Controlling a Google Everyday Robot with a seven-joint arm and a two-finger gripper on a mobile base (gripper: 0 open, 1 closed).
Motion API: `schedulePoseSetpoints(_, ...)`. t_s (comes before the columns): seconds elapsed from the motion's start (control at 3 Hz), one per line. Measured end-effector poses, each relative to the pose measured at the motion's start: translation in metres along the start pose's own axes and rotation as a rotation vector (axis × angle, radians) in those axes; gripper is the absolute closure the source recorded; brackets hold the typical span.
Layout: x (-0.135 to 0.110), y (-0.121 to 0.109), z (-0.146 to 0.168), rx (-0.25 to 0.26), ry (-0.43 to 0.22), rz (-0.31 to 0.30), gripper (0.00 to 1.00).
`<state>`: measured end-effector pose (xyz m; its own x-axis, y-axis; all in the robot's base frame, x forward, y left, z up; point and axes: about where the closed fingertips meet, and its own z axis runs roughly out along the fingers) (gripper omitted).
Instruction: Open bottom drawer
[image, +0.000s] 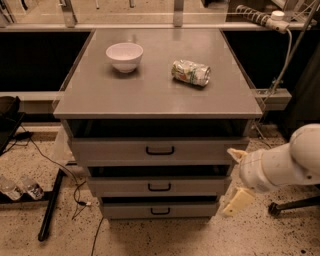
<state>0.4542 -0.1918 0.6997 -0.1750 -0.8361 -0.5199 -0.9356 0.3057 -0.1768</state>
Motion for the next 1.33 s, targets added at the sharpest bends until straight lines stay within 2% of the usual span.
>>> schedulePoseSetpoints(0.33, 0.027, 0.012, 0.059, 0.001, -0.011, 0.039, 0.00)
schedulePoseSetpoints(0.67, 0.056, 0.021, 0.112, 0.022, -0.003, 0.055, 0.00)
schedulePoseSetpoints(1.0, 0.083, 0.021, 0.165, 0.023, 0.020, 0.070, 0.00)
schedulePoseSetpoints(1.33, 0.083, 0.021, 0.165, 0.023, 0.020, 0.070, 0.00)
